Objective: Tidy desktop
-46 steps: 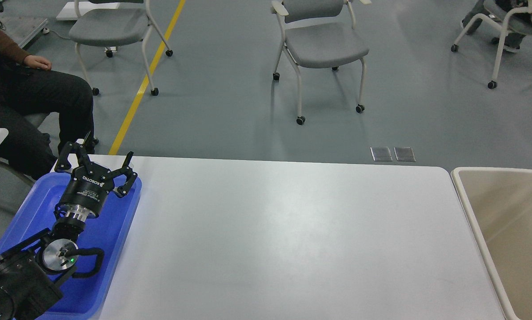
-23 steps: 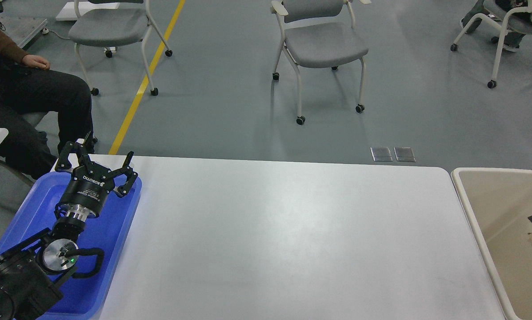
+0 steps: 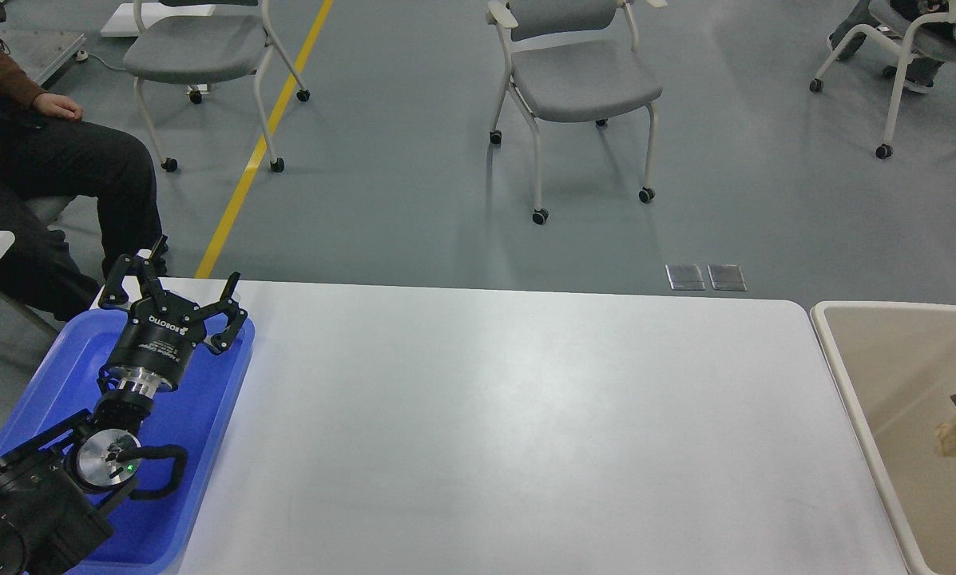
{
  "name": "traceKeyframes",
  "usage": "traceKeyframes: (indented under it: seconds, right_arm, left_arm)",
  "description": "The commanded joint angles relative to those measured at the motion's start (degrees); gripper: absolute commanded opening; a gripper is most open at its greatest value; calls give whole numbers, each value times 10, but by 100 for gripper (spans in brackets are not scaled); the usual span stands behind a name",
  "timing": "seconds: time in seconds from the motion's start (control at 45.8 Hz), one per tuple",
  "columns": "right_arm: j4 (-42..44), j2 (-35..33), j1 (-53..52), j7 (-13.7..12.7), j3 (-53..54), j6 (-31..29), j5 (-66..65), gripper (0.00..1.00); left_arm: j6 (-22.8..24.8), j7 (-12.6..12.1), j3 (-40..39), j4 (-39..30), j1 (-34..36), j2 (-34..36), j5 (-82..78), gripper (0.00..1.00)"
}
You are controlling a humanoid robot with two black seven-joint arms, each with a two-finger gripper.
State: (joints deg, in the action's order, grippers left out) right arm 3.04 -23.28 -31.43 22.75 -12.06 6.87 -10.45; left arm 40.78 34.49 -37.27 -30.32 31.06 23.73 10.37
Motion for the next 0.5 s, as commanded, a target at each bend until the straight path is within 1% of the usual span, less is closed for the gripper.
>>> traceKeyframes:
  seconds: [0.0,0.175,0.284,0.372,0.481]
  right_arm:
    - [1,9,1,0,0,9,0,99]
    - [1,8,-13,-1,1,2,0,99]
    - [-1,9,-42,-1,12,2,1,100]
    - [-2,8,-72,-1,55,-5,1,100]
    - [0,0,-115,0,122,-45,1,100]
  left_arm:
    - [0,1,0,0,0,0,0,98]
    - [0,0,0,0,0,0,0,98]
    - [0,1,0,0,0,0,0,98]
    - [0,1,0,0,0,0,0,98]
    - [0,0,0,0,1,0,0,98]
